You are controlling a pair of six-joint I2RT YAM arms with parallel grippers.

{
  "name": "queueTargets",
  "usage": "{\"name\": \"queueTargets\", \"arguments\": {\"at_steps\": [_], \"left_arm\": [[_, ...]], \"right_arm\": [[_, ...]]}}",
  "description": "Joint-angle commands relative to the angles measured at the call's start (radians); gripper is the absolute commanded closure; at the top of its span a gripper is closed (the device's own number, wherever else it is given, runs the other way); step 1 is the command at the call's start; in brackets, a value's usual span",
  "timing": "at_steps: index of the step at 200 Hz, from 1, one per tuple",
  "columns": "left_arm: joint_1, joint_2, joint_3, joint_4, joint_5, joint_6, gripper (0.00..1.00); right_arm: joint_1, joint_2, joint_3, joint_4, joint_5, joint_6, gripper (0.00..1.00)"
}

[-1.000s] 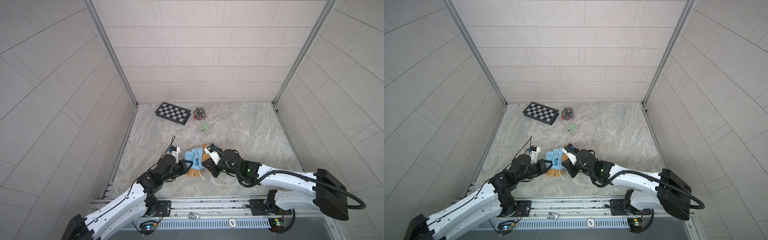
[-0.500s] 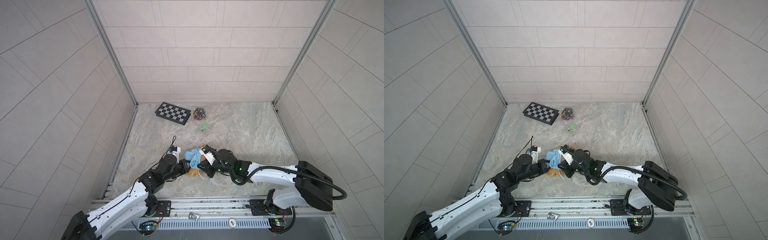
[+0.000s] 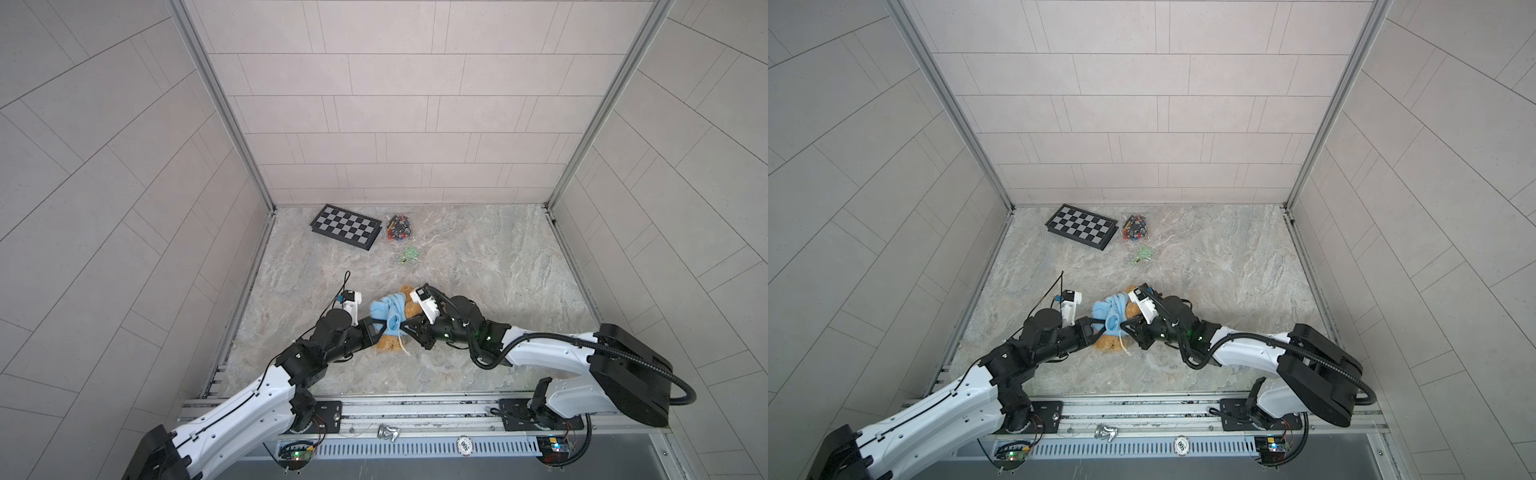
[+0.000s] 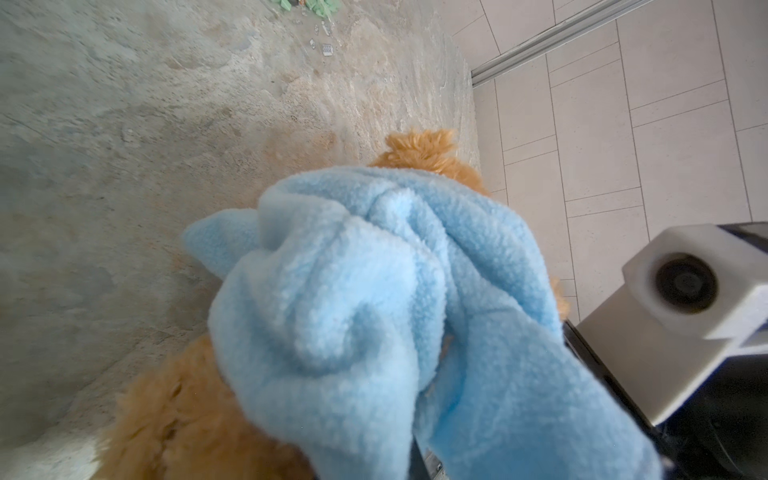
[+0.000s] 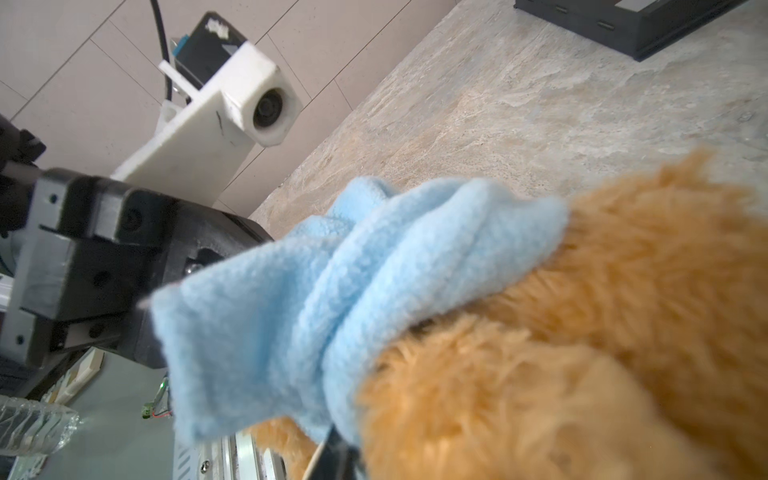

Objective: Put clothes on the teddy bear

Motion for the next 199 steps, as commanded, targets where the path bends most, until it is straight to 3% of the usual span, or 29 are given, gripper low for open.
{"name": "queueTargets", "arguments": {"at_steps": [1,19,51,95,137,199], "left_arm": [[-0.006,-0.038,-0.015,0.043,0.053,0.036,1.00],[-0.001,-0.039,-0.010,0.003,0.024,0.074,1.00],[0.054,-0.055,-0.046,-0.056,-0.043,0.103,1.00],[0.107,-0.138,-0.060,-0.163,-0.102,0.138,1.00],[0.126,-0.174,-0.085,-0.226,-0.130,0.146,1.00],[0.127,-0.198,-0.090,-0.312,-0.168,0.199,1.00]], "right_arm": [[-0.008,0.049,0.018,0.085,0.003,0.064,1.00],[0.011,0.026,0.028,0.047,0.005,0.034,1.00],[0.067,-0.094,0.062,-0.173,0.086,-0.096,1.00],[0.077,-0.213,0.025,-0.274,0.172,-0.119,1.00],[0.092,-0.317,-0.031,-0.250,0.245,-0.100,1.00],[0.200,-0.452,-0.128,-0.111,0.315,-0.209,1.00]]}}
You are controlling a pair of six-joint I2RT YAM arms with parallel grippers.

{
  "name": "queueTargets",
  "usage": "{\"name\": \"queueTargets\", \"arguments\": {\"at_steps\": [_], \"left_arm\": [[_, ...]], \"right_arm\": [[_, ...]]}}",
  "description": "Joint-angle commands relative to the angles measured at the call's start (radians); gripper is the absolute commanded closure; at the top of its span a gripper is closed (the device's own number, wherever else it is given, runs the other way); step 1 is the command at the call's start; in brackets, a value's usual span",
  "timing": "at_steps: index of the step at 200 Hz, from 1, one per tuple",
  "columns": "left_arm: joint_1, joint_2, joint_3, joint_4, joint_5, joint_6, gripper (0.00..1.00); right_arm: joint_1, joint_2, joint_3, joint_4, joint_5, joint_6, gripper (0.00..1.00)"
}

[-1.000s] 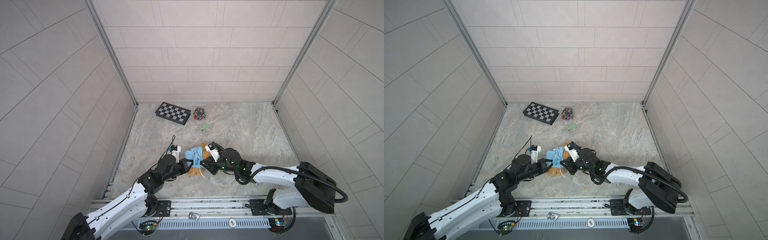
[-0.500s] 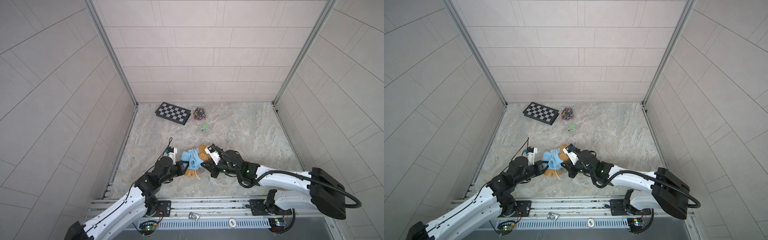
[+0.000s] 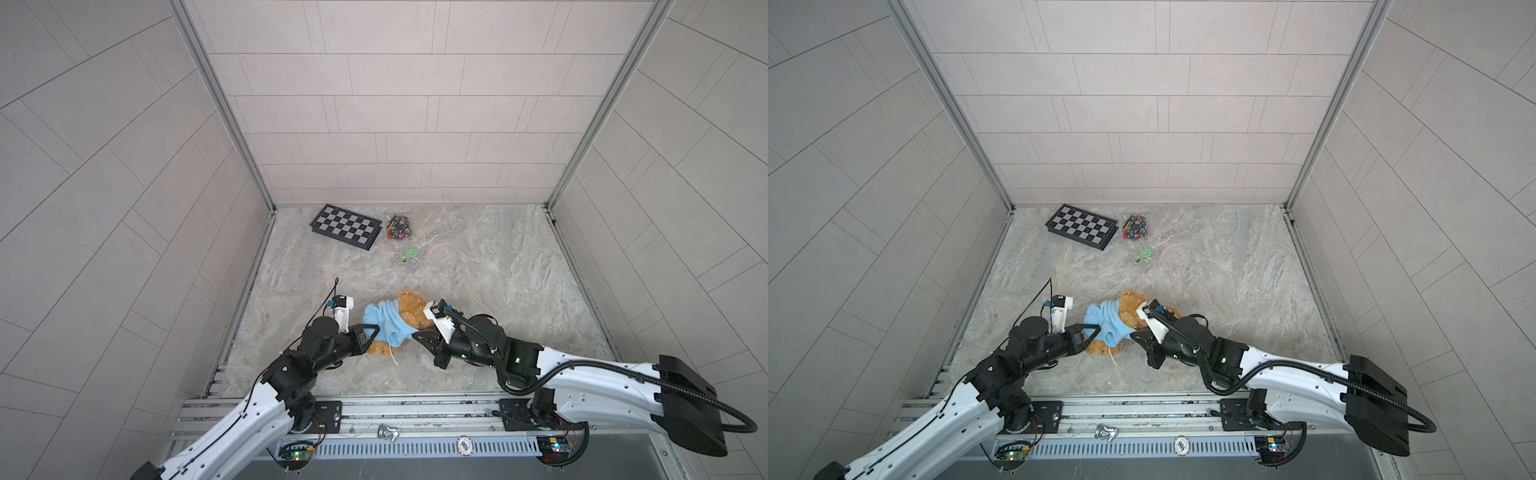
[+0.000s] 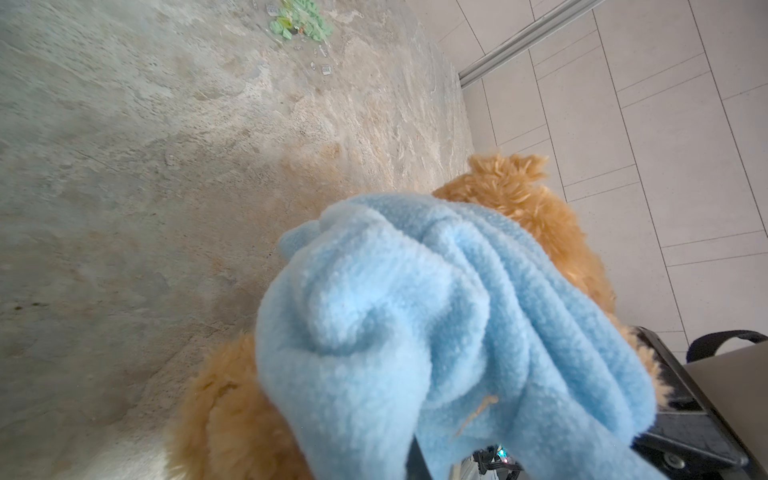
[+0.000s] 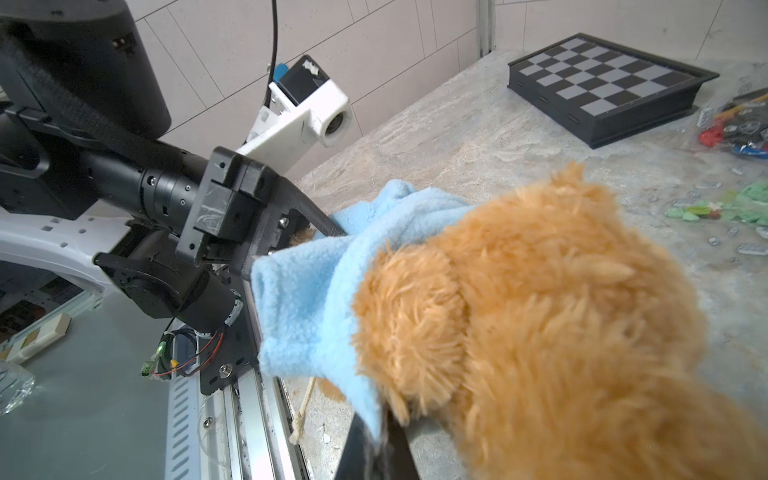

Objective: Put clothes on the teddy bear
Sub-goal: 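Pull the sleeve over the bear's arm with the right gripper while left holds hood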

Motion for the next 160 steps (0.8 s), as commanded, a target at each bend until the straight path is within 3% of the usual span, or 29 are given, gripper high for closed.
{"name": "queueTargets", "arguments": {"at_steps": [1,58,92,107,119,135,160], "left_arm": [[0.032,-0.004,-0.033,-0.193,-0.211,0.062,1.00],[0.032,0.013,-0.004,-0.282,-0.263,0.175,1.00],[0.016,0.079,0.037,-0.210,-0.221,0.191,1.00],[0.006,0.095,0.057,-0.202,-0.218,0.191,1.00],[0.004,0.097,0.066,-0.217,-0.223,0.199,1.00],[0.007,0.089,0.057,-0.239,-0.246,0.198,1.00],[0.009,0.110,0.025,-0.232,-0.249,0.194,1.00]], "right_arm": [[0.026,-0.063,-0.025,0.101,0.078,-0.042,1.00],[0.056,-0.045,-0.089,0.390,0.096,0.008,1.00],[0.083,0.073,0.016,0.287,0.076,-0.001,1.00],[0.083,0.091,0.035,0.192,0.140,0.025,1.00],[0.065,0.071,-0.011,0.166,0.235,0.104,1.00],[0.010,0.024,-0.094,0.187,0.250,0.176,1.00],[0.004,-0.073,-0.116,0.091,0.300,0.178,1.00]]}}
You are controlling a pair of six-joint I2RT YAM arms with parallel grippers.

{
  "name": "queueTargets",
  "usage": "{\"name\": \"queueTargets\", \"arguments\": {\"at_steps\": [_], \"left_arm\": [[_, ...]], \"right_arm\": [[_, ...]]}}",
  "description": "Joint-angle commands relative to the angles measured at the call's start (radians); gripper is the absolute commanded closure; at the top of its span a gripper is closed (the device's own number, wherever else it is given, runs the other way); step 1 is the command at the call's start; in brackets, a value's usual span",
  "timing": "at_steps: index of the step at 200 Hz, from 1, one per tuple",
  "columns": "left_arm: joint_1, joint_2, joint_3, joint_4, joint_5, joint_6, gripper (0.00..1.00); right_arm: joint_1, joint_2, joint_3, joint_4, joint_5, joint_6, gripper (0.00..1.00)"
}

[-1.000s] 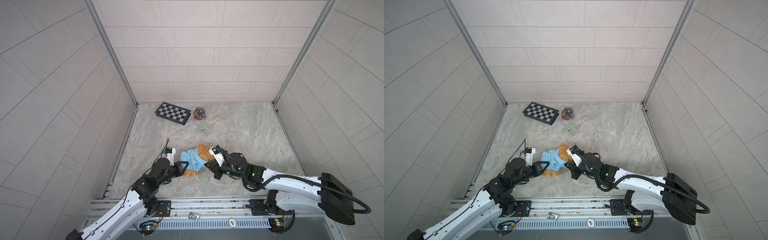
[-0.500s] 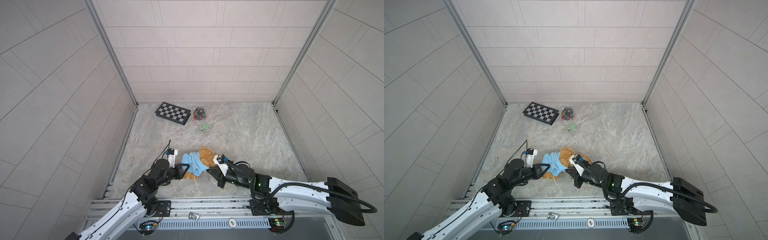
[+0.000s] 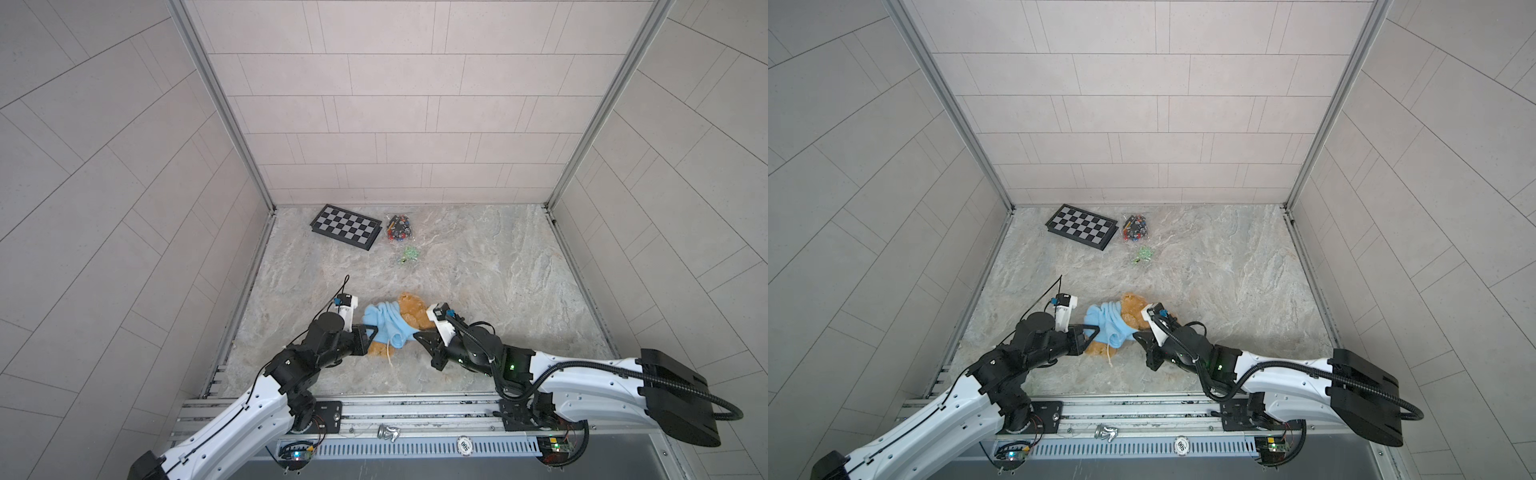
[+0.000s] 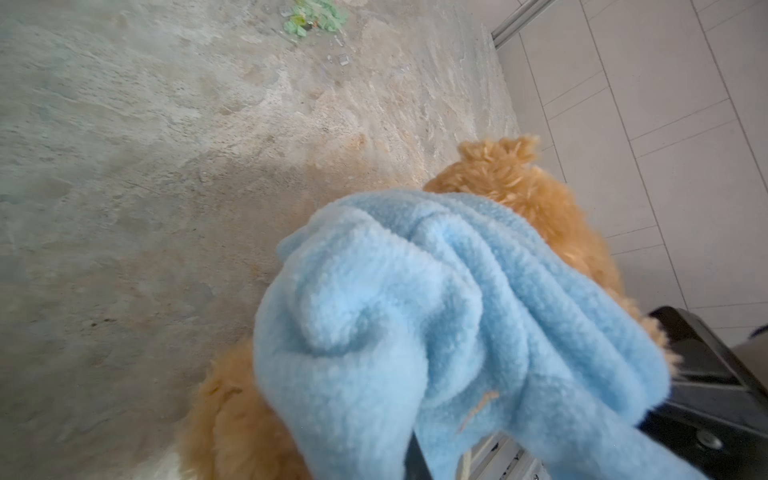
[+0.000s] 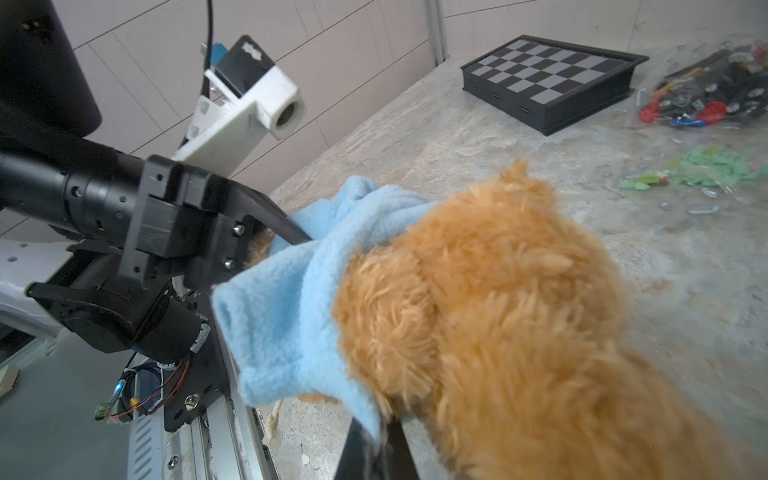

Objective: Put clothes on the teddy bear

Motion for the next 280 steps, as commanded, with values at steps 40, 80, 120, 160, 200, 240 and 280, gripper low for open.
{"name": "queueTargets", "arguments": {"at_steps": [40,80,120,160,200,240,280], "left_arm": [[0.026,0.051,-0.039,-0.121,-0.199,0.060,1.00],[0.015,0.073,-0.033,-0.098,-0.196,0.059,1.00],[0.015,0.070,-0.041,-0.079,-0.190,0.038,1.00],[0.015,0.049,-0.041,-0.089,-0.184,0.033,1.00],[0.013,0.041,-0.041,-0.084,-0.183,0.028,1.00],[-0.005,0.041,-0.054,-0.066,-0.188,0.018,1.00],[-0.030,0.042,-0.052,-0.061,-0.195,0.015,1.00]], "right_arm": [[-0.026,-0.033,0.016,-0.040,0.081,0.009,1.00],[-0.025,0.202,0.124,0.038,-0.208,-0.003,0.93],[0.003,0.166,0.250,-0.228,-0.222,-0.076,0.75],[0.002,0.146,0.414,-0.454,-0.135,-0.129,0.56],[-0.035,0.296,0.515,-0.491,-0.158,-0.092,0.56],[-0.059,0.407,0.553,-0.458,-0.219,-0.074,0.61],[-0.062,0.469,0.560,-0.412,-0.265,-0.064,0.74]]}}
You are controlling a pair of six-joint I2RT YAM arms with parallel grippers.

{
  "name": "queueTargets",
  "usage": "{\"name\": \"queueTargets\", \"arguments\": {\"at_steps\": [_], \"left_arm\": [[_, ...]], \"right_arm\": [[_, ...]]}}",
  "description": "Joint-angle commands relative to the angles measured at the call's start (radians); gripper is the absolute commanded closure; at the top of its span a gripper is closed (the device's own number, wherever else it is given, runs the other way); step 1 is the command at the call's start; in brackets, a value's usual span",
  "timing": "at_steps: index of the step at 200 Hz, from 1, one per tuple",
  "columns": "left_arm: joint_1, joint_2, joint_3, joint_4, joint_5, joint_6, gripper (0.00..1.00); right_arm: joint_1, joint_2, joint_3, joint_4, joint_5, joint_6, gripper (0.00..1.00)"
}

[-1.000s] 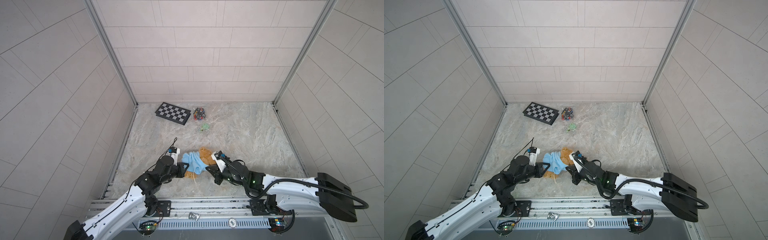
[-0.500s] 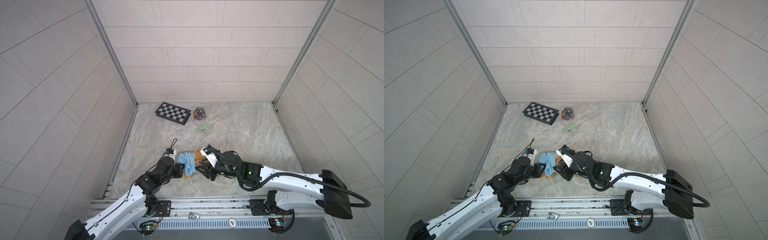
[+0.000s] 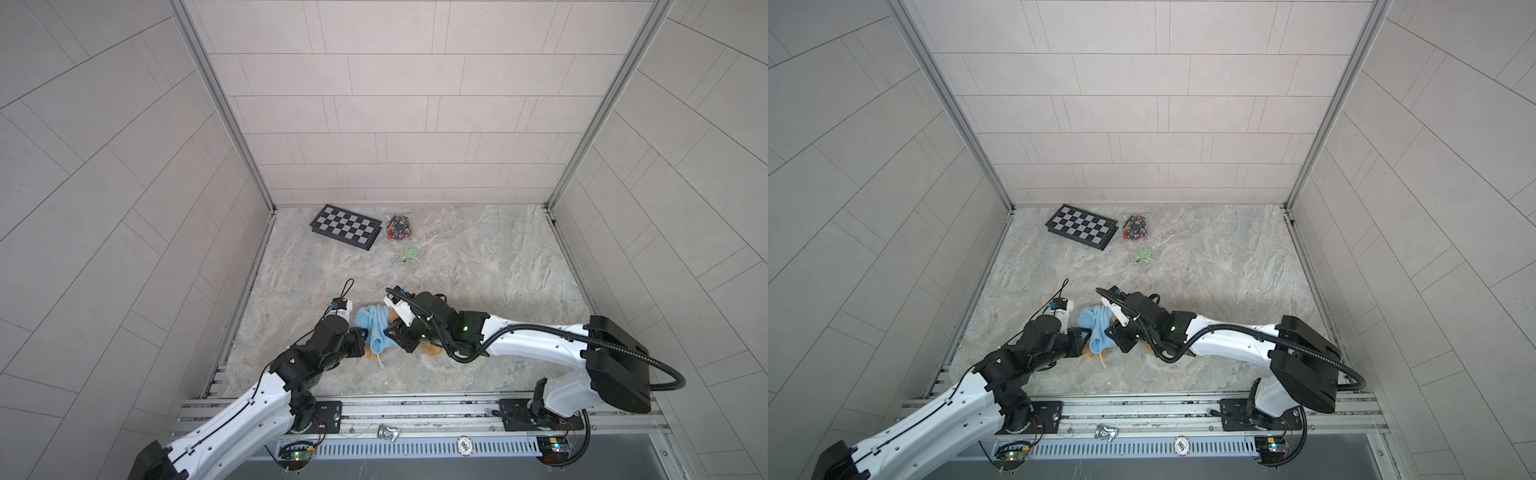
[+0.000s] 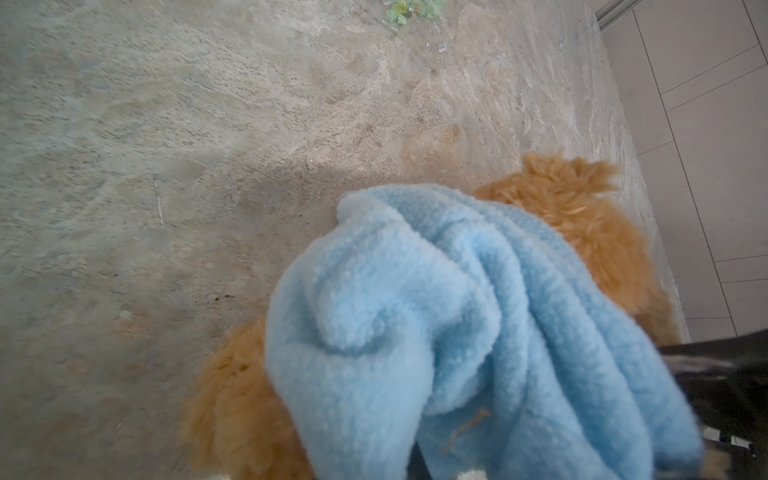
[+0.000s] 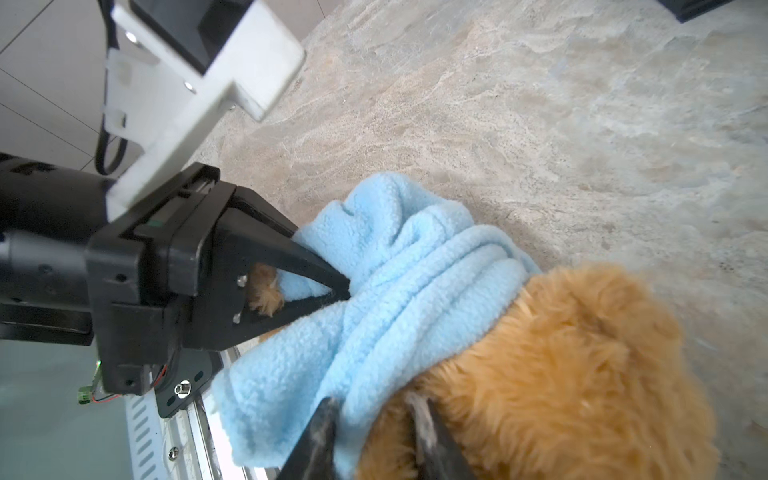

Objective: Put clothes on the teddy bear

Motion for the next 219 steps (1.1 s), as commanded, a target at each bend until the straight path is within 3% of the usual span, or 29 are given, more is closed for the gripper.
{"name": "queueTargets", "arguments": {"at_steps": [1,37,62,93,105,127,163,201,219], "left_arm": [[-0.015,0.000,-0.016,-0.014,-0.024,-0.004,1.00],[-0.039,0.000,-0.003,-0.018,-0.028,0.004,1.00],[-0.051,0.000,-0.001,-0.030,-0.034,0.014,1.00],[-0.063,0.003,-0.015,-0.020,-0.042,0.016,1.00],[-0.068,0.004,-0.018,-0.011,-0.042,0.013,1.00],[-0.073,0.000,-0.025,-0.008,-0.051,0.016,1.00],[-0.076,-0.026,-0.052,-0.015,-0.055,0.014,1.00],[-0.063,-0.076,-0.079,-0.071,-0.091,-0.015,1.00],[-0.023,-0.106,-0.112,-0.079,-0.077,-0.040,1.00]], "right_arm": [[-0.003,0.031,0.022,0.024,-0.039,0.015,0.74],[-0.022,0.062,0.002,0.080,-0.083,0.052,0.65],[-0.079,0.069,-0.047,0.211,-0.174,0.156,0.57],[-0.109,0.074,-0.057,0.287,-0.211,0.197,0.56],[-0.116,0.093,-0.055,0.302,-0.222,0.218,0.61],[-0.144,0.121,-0.086,0.406,-0.252,0.293,0.79],[-0.157,0.104,-0.109,0.446,-0.241,0.321,0.93],[-0.157,-0.036,-0.190,0.461,-0.157,0.279,0.98],[-0.155,-0.120,-0.203,0.324,-0.107,0.221,1.00]]}}
